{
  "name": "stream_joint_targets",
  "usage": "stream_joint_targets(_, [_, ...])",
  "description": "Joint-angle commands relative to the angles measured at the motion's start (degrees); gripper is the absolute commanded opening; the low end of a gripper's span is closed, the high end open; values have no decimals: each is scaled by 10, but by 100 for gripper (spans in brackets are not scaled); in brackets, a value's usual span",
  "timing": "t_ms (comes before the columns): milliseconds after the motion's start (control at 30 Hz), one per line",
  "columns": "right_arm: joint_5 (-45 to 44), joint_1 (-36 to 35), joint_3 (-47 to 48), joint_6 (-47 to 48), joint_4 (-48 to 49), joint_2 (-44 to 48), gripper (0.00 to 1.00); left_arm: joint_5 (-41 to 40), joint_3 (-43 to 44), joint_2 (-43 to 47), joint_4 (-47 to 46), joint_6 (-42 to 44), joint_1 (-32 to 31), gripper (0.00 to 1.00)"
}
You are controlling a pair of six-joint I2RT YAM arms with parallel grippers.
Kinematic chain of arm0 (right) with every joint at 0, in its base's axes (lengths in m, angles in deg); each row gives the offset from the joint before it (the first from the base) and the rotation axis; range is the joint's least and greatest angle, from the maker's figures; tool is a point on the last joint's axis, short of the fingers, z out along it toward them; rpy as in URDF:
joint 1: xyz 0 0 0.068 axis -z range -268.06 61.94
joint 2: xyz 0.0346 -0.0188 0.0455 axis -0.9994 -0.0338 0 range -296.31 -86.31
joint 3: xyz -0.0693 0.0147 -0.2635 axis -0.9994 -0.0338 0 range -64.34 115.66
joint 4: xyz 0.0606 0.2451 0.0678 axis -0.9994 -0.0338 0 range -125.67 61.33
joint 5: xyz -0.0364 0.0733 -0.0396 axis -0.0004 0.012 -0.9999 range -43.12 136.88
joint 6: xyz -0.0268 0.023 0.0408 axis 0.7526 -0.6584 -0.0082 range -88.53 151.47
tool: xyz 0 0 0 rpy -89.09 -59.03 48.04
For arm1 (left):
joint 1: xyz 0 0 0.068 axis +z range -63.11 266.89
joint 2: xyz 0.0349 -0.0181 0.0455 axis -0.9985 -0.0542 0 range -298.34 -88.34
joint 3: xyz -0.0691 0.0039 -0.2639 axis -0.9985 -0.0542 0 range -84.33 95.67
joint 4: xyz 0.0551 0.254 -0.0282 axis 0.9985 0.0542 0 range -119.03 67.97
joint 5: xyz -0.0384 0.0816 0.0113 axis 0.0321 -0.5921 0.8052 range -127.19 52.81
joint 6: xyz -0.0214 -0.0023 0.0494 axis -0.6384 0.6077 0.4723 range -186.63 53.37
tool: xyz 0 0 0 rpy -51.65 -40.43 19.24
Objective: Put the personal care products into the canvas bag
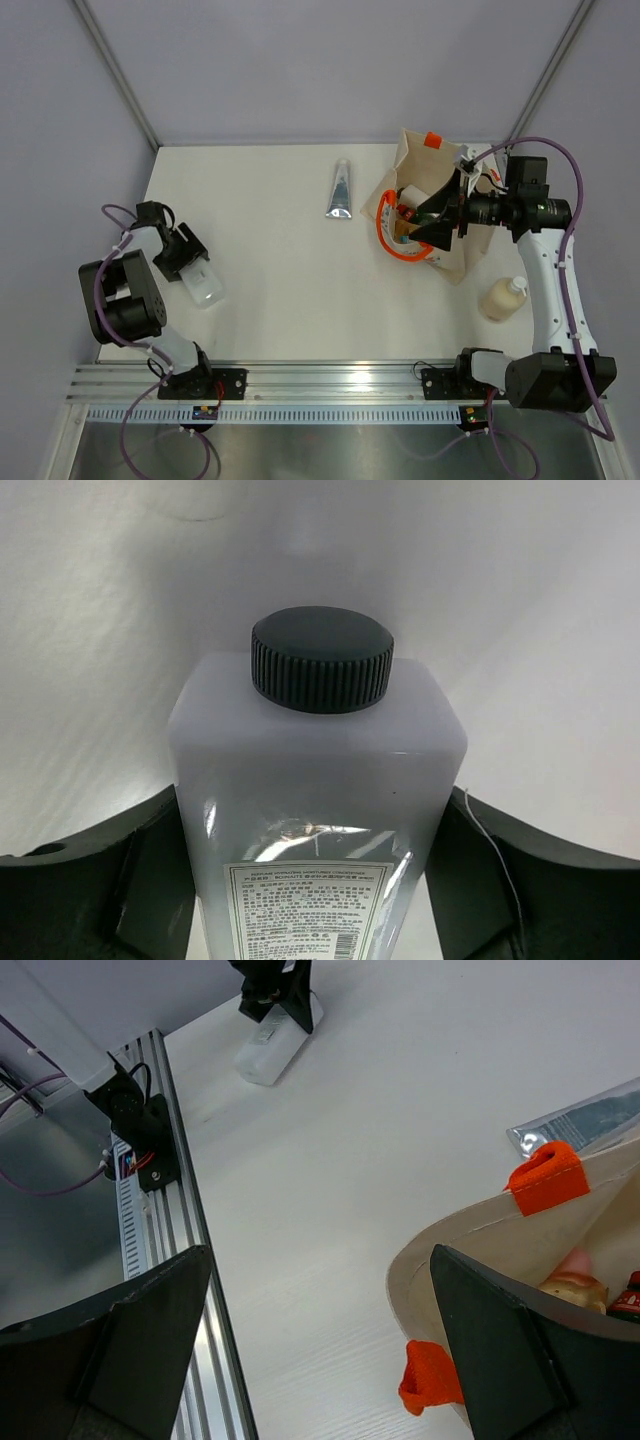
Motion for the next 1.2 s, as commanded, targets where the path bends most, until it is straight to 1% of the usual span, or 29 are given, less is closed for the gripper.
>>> stream_joint_targets(0, [-13,-44,-17,31,10,25,99,187,-30,22,-87,-8,-32,7])
stream_joint_targets(33, [-31,-69,-24,26,12,27,99,222,-28,30,-97,-12,-46,3])
stream_joint_targets(67, [-55,-93,-29,15,30,28,99,238,-30,39,-107,-20,-60,0])
stream_joint_targets(100, [-107,-143,-30,9,36,27,99,257,-30,49,-120,-46,-95,0])
stream_joint_targets(133, [-132,-167,-32,-10,43,23,99,290,-30,57,-155,-64,-116,0])
stream_joint_targets(167, [-183,-190,-36,-34,81,21,99,299,-29,73,-175,-83,-136,0])
stream_joint_targets(200, [-204,-227,-35,-59,98,8,99,308,-27,80,-193,-124,-177,0])
stream_joint_targets(233, [-223,-245,-23,-95,110,-2,100,316,-25,87,-235,-149,-205,0])
stream_joint_targets(267, [-258,-262,-16,-115,127,-13,99,318,-25,96,-260,-198,-224,0])
stream_joint_targets(300, [-278,-279,-10,-142,140,-34,100,320,-24,99,-283,-219,-259,0])
stream_joint_targets(333, [-297,-310,-6,-205,157,-43,99,313,-23,102,-323,-243,-276,0])
stream_joint_targets(367, [-343,-327,-1,-239,194,-52,100,308,-23,103,-348,-282,-290,0])
stream_joint_targets(400, [-393,-347,-5,-349,220,-65,100,303,-21,104,-386,-301,-314,0])
stream_joint_targets(433, [-453,-389,-11,-395,244,-70,100,292,-21,104,-405,-321,-325,0])
stream_joint_targets(467, [-504,-405,-14,-416,273,-77,100,286,-21,102,-425,-359,-335,0])
stream_joint_targets(500, [-530,-420,-21,-465,288,-86,100,281,-20,99,-455,-375,-352,0])
stream_joint_targets(533, [-551,-432,-39,-487,323,-89,99,269,-18,97,-464,-390,-361,0])
stream_joint_targets(567, [-566,-449,-43,-499,337,-93,99,266,-16,94,-475,-414,-368,0])
stream_joint_targets(667, [-579,-460,-55,-529,372,-113,100,259,-9,83,-512,-454,-390,0])
stream_joint_targets(700, [-587,-461,-51,-531,369,-130,99,259,-8,82,-533,-462,-396,0])
stream_joint_targets(833, [-589,-462,-37,-539,369,-169,99,265,2,67,-561,-487,-408,0])
stream_joint_targets(933, [-629,-466,-29,-531,366,-189,100,271,5,60,-589,-509,-416,0])
stream_joint_targets(1000, [-679,-466,-27,-521,364,-196,100,272,4,60,-598,-519,-420,0])
stream_joint_targets(1067, [-684,-465,-29,-511,366,-197,99,268,3,60,-602,-522,-423,0])
stream_joint_targets(1133, [-665,-465,-36,-503,373,-197,91,270,2,56,-614,-529,-425,0])
stream_joint_targets(1167, [-638,-466,-38,-494,376,-197,86,271,0,53,-624,-537,-428,0])
